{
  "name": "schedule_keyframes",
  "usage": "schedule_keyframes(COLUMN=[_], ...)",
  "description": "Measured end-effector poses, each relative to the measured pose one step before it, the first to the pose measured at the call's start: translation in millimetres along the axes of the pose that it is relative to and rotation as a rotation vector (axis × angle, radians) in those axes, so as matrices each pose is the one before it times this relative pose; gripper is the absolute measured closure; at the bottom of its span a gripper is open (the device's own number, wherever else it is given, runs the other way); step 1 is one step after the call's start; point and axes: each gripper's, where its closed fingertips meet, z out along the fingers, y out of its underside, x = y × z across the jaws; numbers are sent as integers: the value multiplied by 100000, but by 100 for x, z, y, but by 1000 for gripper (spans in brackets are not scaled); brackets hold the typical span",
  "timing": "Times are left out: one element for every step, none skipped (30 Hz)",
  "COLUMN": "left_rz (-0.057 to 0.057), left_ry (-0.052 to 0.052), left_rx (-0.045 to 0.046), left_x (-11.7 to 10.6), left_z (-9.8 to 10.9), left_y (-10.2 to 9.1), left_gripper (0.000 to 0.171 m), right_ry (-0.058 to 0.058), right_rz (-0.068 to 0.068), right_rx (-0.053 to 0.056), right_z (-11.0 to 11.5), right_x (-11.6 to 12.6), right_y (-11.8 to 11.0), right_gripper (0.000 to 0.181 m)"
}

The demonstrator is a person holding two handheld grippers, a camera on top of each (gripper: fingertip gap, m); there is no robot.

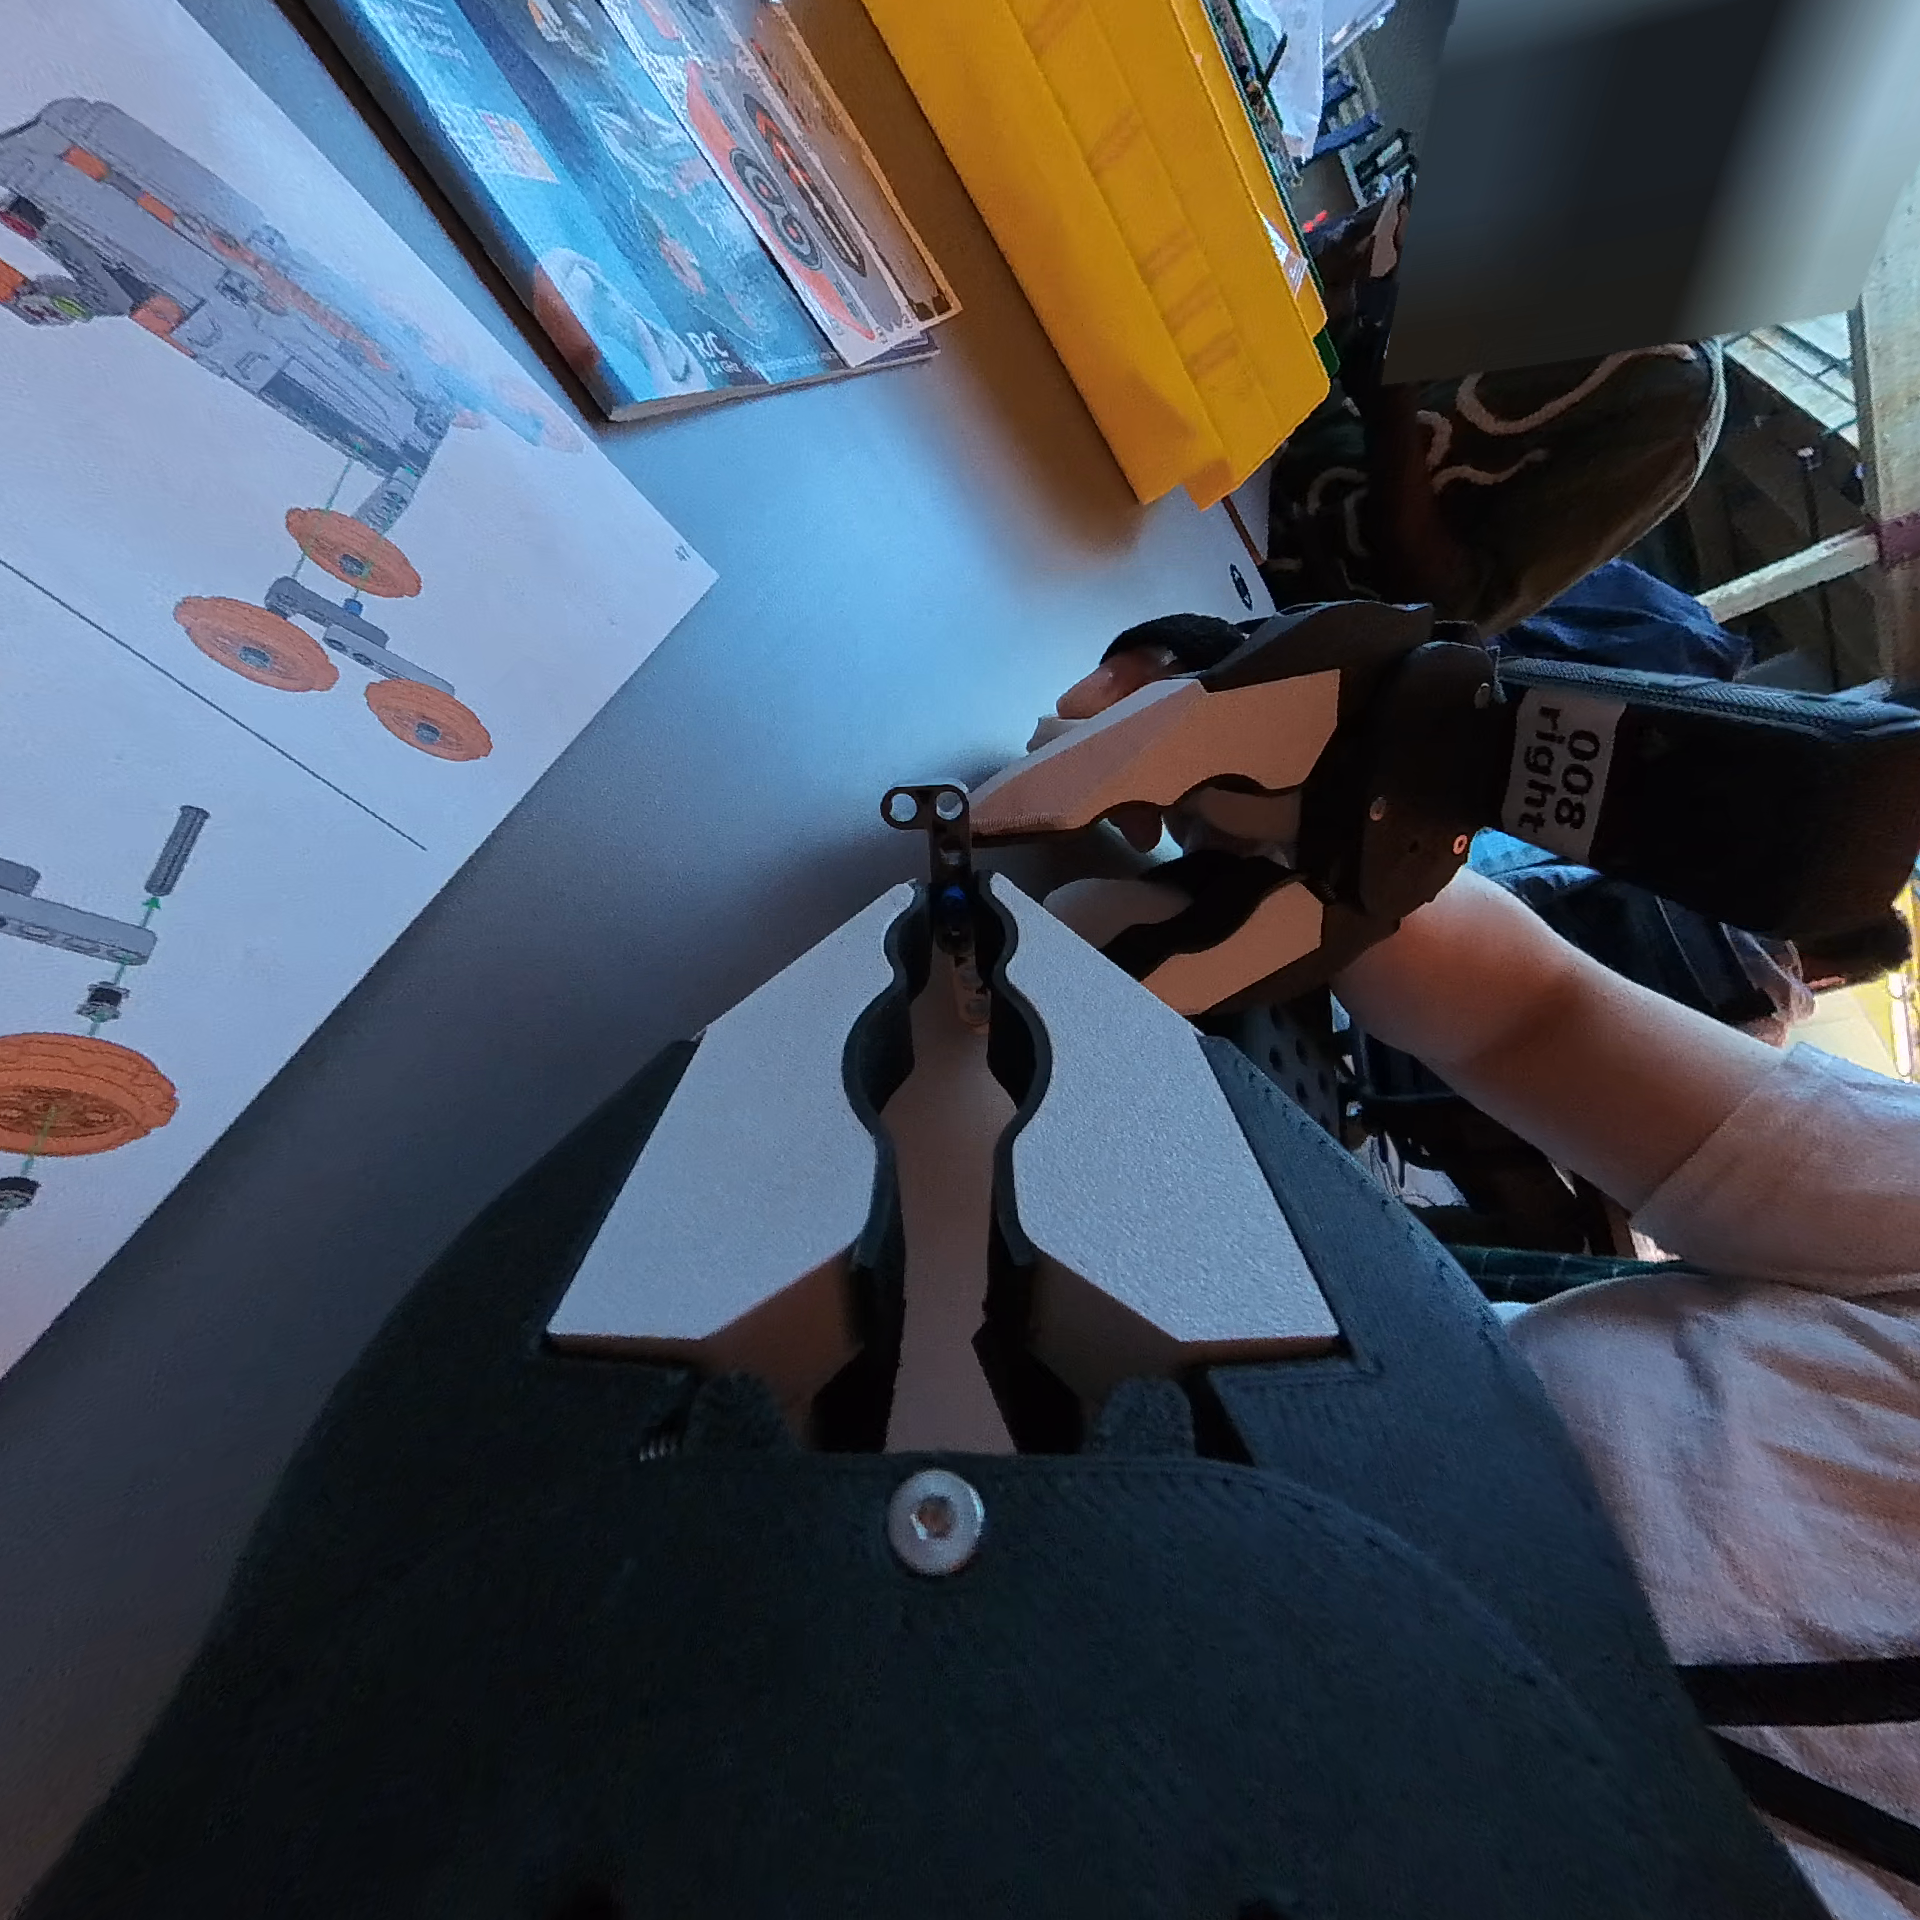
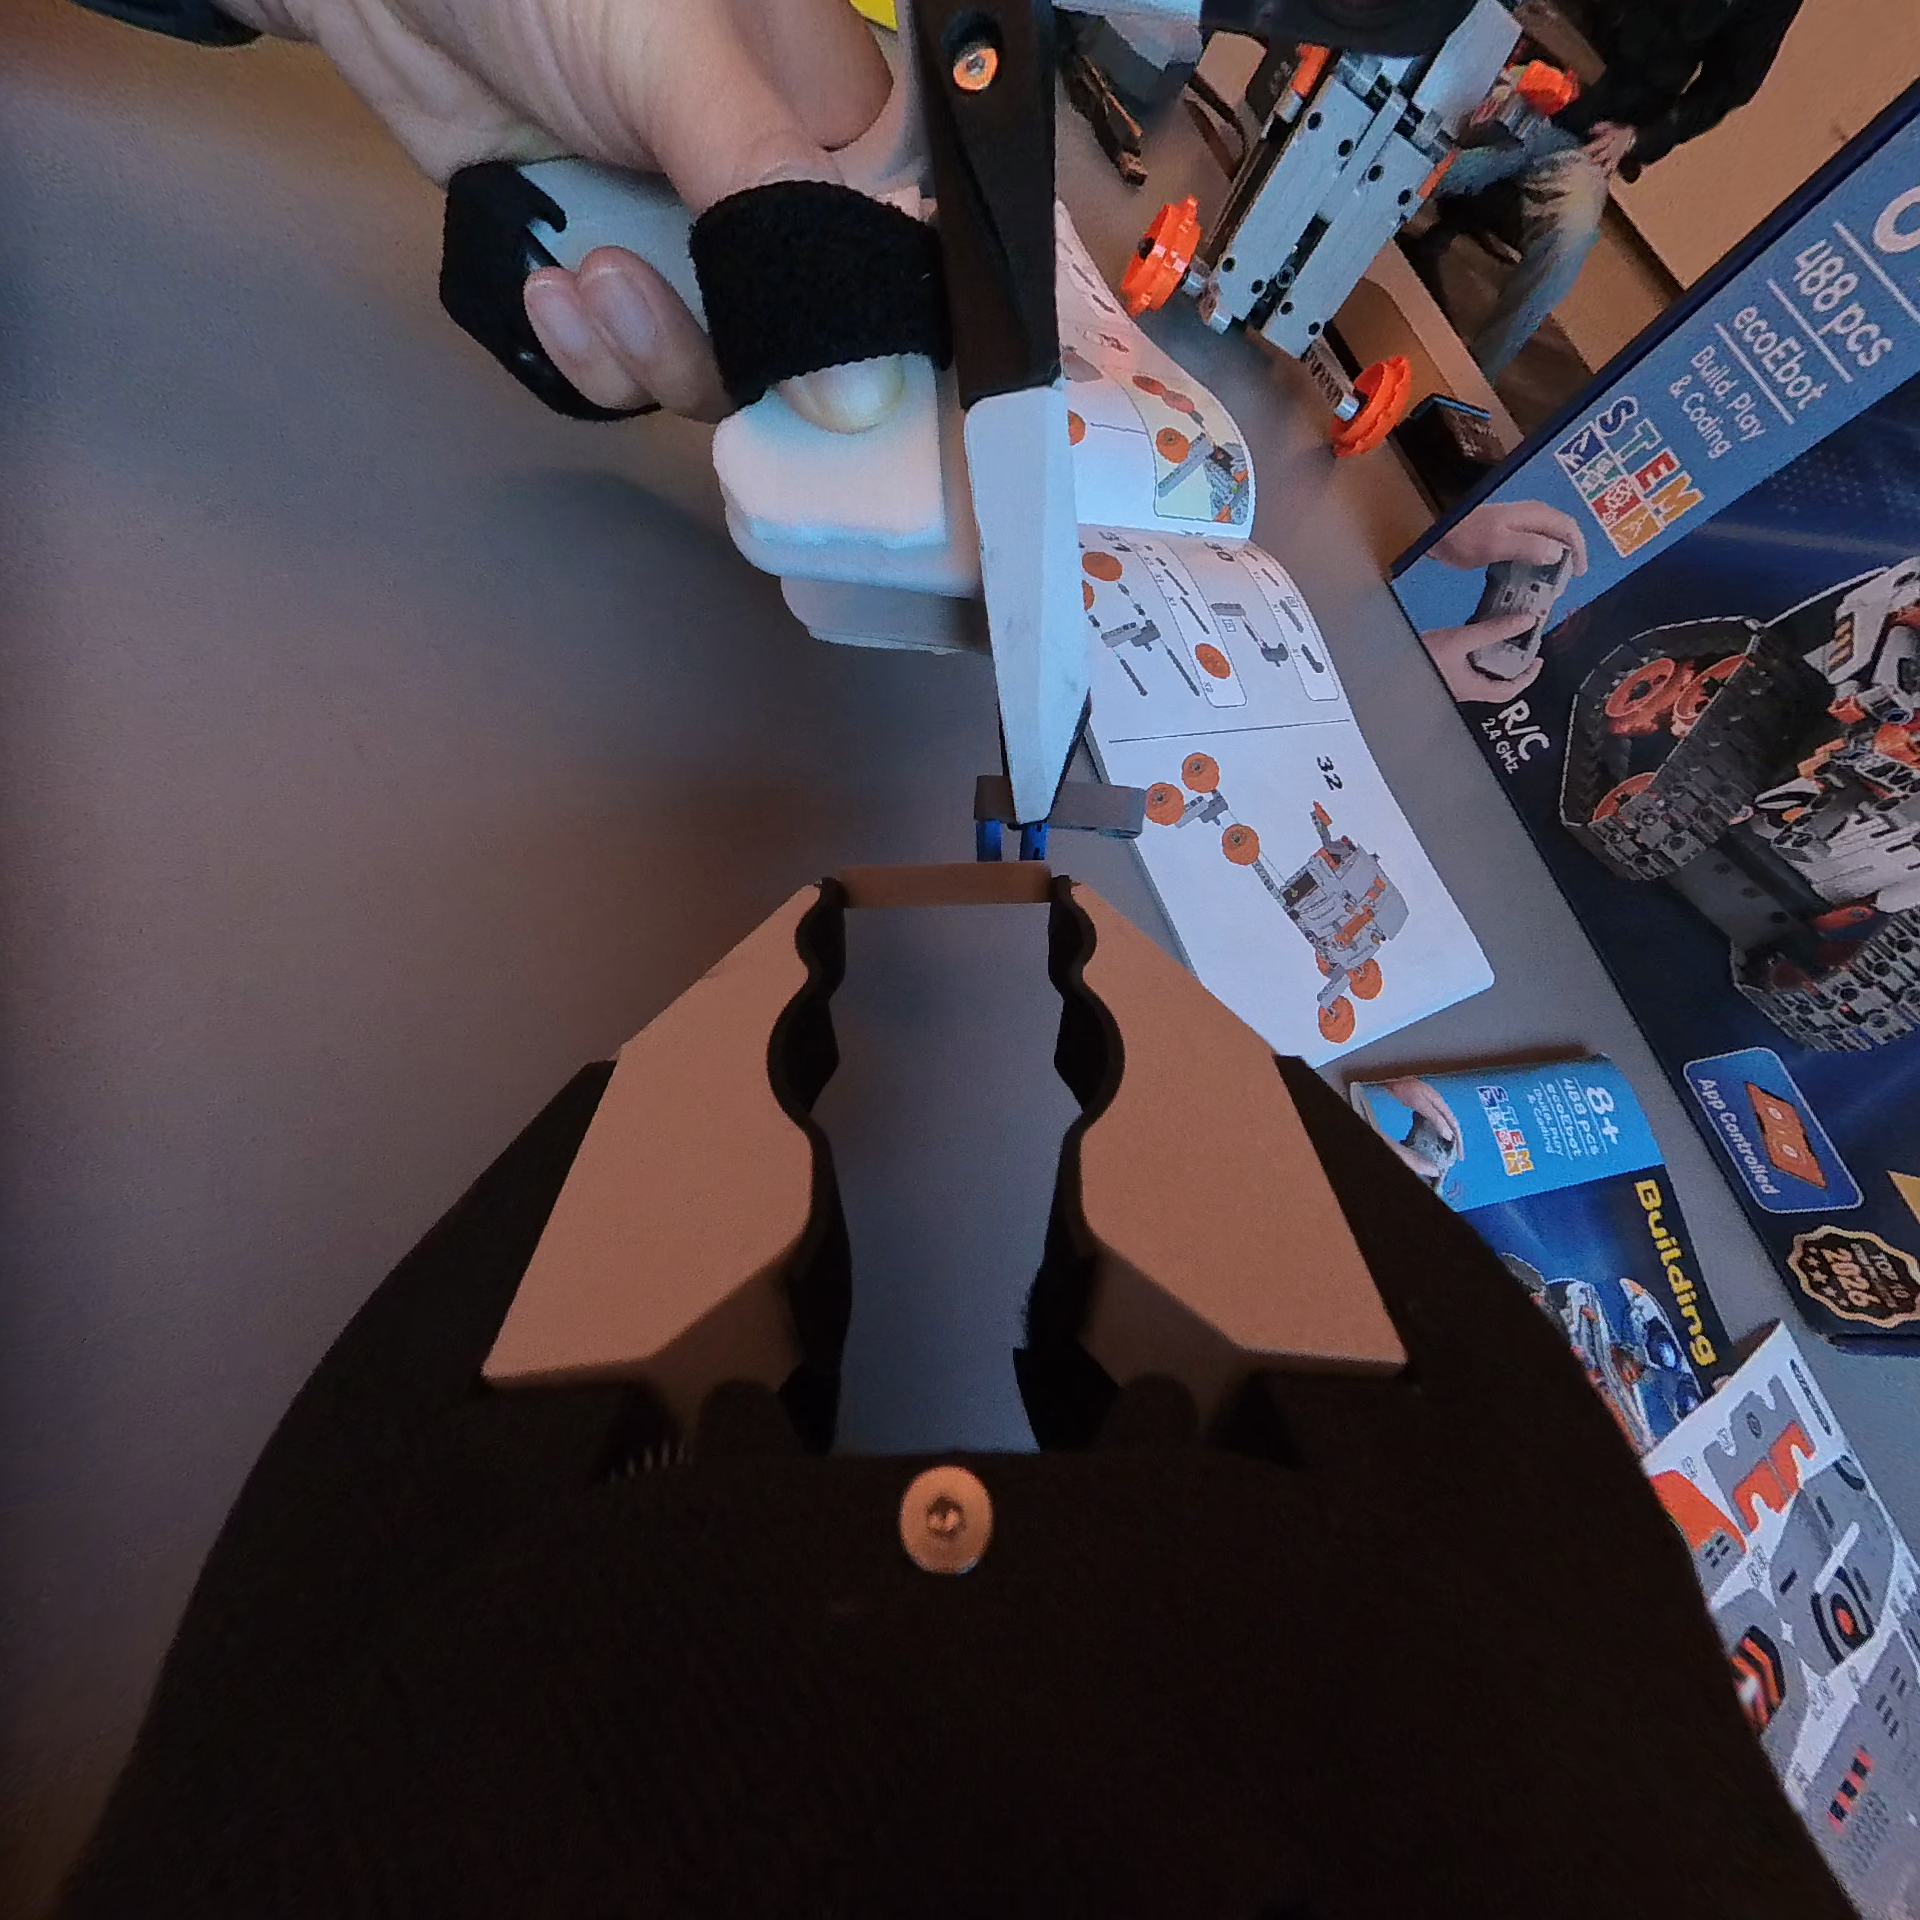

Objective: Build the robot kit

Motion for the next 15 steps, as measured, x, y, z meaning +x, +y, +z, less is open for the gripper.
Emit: schedule_keyframes(left_rz=[-538,-310,-243,-613,-957,-1163,-1062,-338,290,733,777,651,384,250,63], left_ry=[-176,-402,-272,63,496,801,602,58,-451,-688,-584,-203,110,151,-65], left_rx=[-125,-350,-139,359,758,884,609,295,-182,-129,224,404,489,478,333], left_x=[-81,-127,-116,-117,-80,-67,-83,-94,-113,-98,-64,7,38,39,-7], left_z=[2,19,8,11,12,-13,-6,-11,-6,-14,-9,3,-11,-11,-4], left_y=[46,76,60,2,-29,-53,-47,-16,34,18,-44,-92,-82,-82,-56], left_gripper=[167,167,167,167,167,167,167,167,167,167,167,167,167,167,167], right_ry=[-127,-229,44,282,529,1023,1122,764,-217,-590,-384,-305,-150,63,108], right_rz=[308,200,126,767,22,-569,-893,-836,-37,791,1283,1345,981,750,782], right_rx=[-245,-255,47,297,-443,-165,-552,-607,-714,-371,-23,258,454,209,-167], right_z=[87,111,112,92,66,69,80,103,103,79,27,-10,-43,-21,14], right_x=[-40,-69,-31,21,62,63,44,17,-27,-4,67,89,70,62,44], right_y=[59,85,78,50,59,23,47,51,81,34,-2,-25,-47,-29,-2], right_gripper=[143,143,143,143,143,143,143,143,142,143,142,143,143,142,142])
